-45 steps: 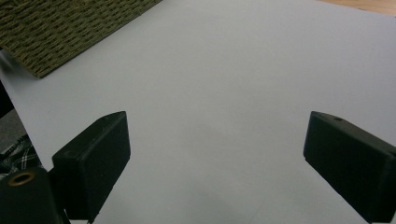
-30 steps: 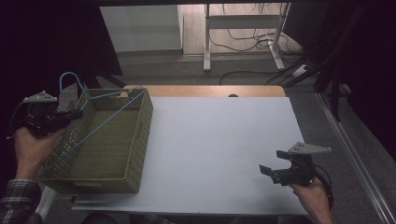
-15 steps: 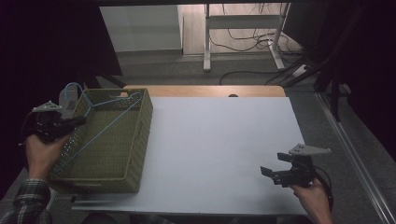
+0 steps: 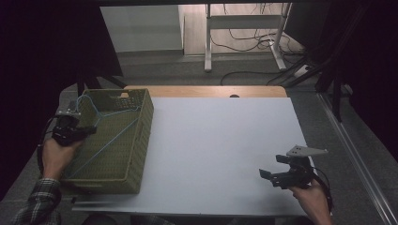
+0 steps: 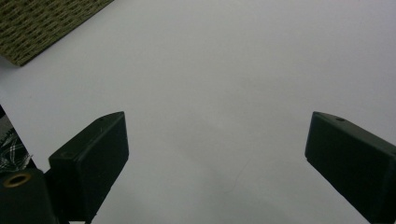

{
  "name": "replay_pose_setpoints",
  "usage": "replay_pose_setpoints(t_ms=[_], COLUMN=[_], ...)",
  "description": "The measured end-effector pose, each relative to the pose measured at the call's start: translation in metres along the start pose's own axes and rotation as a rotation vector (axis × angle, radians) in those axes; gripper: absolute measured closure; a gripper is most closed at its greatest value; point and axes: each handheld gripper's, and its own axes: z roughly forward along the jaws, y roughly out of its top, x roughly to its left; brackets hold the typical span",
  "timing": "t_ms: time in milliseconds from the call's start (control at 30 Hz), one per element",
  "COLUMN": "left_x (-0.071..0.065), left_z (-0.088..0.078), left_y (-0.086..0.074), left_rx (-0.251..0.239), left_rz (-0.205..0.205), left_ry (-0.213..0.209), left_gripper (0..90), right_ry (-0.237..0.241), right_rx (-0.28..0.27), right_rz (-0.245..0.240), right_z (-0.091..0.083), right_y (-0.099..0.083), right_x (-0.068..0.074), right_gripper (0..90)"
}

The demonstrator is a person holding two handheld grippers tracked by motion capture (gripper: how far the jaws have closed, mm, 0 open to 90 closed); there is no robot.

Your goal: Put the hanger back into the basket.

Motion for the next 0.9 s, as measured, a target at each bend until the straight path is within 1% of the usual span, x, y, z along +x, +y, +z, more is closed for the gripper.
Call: replay_pose_setpoints(t_ms=[33, 67, 100, 133, 167, 200, 233, 300, 333, 400, 467, 533, 600, 700, 767, 900], left_x=[-0.001, -0.001, -0.001, -0.001, -0.002, -0.002, -0.004, -0.008, -0.010, -0.016, -0.021, -0.026, -0.030, -0.036, -0.040, -0.050], left_z=[0.003, 0.003, 0.003, 0.001, 0.000, -0.002, -0.005, -0.009, -0.011, -0.014, -0.017, -0.020, -0.023, -0.028, -0.031, -0.037], left_y=[-0.001, -0.002, -0.003, -0.004, -0.004, -0.004, -0.003, -0.002, -0.001, 0.000, 0.001, 0.002, 0.002, 0.002, 0.001, 0.000], left_rx=[0.024, 0.025, 0.013, -0.008, -0.020, -0.024, -0.041, -0.071, -0.087, -0.100, -0.114, -0.133, -0.153, -0.189, -0.212, -0.242], left_rz=[0.011, 0.013, 0.007, -0.001, -0.003, -0.002, 0.001, 0.017, 0.025, 0.047, 0.061, 0.066, 0.065, 0.068, 0.064, 0.057], left_ry=[0.025, 0.035, 0.033, 0.044, 0.043, 0.040, 0.039, 0.030, 0.020, 0.017, -0.010, -0.033, -0.067, -0.102, -0.141, -0.198], left_gripper=[86.3, 85.7, 83.1, 76.9, 70.8, 68.7, 65.8, 56.2, 51.9, 46.2, 41.3, 36.8, 31.8, 27.2, 24.3, 21.2], right_ry=[0.000, 0.000, 0.001, 0.002, 0.003, 0.004, 0.004, 0.010, 0.020, 0.046, 0.050, 0.048, 0.042, 0.032, 0.031, 0.003], right_rx=[-0.002, -0.002, -0.002, -0.002, -0.002, -0.002, -0.002, -0.002, -0.003, -0.014, -0.015, -0.013, -0.004, 0.006, 0.012, 0.016], right_rz=[-0.002, -0.004, -0.004, -0.004, -0.007, -0.007, -0.006, -0.007, -0.008, -0.013, -0.016, -0.024, -0.030, -0.032, -0.030, -0.036], right_z=[0.000, 0.000, 0.000, 0.000, 0.000, 0.001, 0.001, 0.001, 0.001, 0.000, -0.001, -0.002, -0.001, 0.000, 0.000, 0.000], right_y=[0.000, 0.000, 0.000, 0.000, 0.000, 0.001, 0.001, 0.001, 0.001, 0.002, 0.003, 0.003, 0.002, 0.002, 0.001, 0.000], right_x=[0.000, 0.000, 0.000, 0.001, 0.001, 0.001, 0.001, 0.002, 0.002, 0.003, 0.004, 0.005, 0.005, 0.004, 0.004, 0.003], right_gripper=[5.8, 5.7, 5.6, 5.5, 5.3, 5.2, 5.1, 4.5, 3.9, 2.7, 2.3, 1.9, 1.6, 1.3, 0.5, 0.0])
